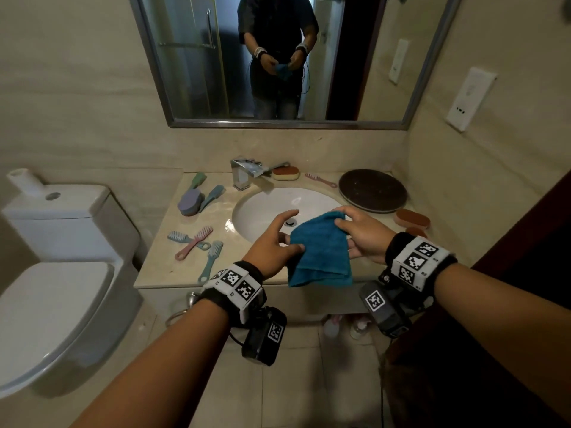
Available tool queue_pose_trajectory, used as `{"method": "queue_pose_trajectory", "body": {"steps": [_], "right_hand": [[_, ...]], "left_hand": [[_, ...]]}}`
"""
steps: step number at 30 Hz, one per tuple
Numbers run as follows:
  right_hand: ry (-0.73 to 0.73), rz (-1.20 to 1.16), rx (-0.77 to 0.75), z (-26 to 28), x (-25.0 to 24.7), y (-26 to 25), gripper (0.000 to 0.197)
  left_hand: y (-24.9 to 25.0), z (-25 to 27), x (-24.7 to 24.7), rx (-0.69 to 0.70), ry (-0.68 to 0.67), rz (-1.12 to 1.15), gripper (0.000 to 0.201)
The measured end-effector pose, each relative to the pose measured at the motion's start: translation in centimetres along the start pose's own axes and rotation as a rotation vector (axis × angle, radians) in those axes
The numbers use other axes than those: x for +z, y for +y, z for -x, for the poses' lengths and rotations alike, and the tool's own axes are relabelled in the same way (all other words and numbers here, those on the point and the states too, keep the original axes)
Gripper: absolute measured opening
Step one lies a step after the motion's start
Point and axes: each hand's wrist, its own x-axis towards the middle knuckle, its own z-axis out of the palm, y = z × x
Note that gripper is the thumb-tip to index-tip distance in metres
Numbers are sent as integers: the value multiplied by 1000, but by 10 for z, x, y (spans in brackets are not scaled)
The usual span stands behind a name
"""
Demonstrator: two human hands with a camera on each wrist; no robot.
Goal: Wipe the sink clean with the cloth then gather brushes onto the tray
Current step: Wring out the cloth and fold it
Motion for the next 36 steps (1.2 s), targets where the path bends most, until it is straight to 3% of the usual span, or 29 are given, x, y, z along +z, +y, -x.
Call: {"method": "queue_pose_trajectory", "body": {"steps": [3,6,11,15,18,20,22,25,28,31,36], "right_hand": [[-64,-115,89,-6,-23,11,41],[-121,-165,-21,-12,-42,17,57],[-116,122,-114,-35,-66,23,36],[51,499,-224,-75,-79,21,21],[96,615,-271,-116,-91,16,17],[87,519,-175,-147,-98,12,20],[93,261,-20,-174,-103,5,19],[133,13,111,-213,-112,-7,20],[200,-96,132,-247,-127,-14,24],[251,-308,103,-274,-143,-19,42],[305,-189,11,-313,-176,-18,51]], "left_hand": [[3,-14,10,10,6,-58,35],[3,-30,21,-17,25,-54,29],[0,-66,28,-31,11,-286,54],[-4,-110,27,11,66,-503,20],[-8,-153,18,20,27,-476,8],[-13,-186,12,-27,-23,-428,7],[-16,-221,8,-75,-49,-348,6],[-13,-268,9,-168,-61,-74,6],[-9,-310,9,-215,-126,79,21],[-7,-347,11,-220,-189,102,32],[-9,-402,27,-215,-165,84,41]]}}
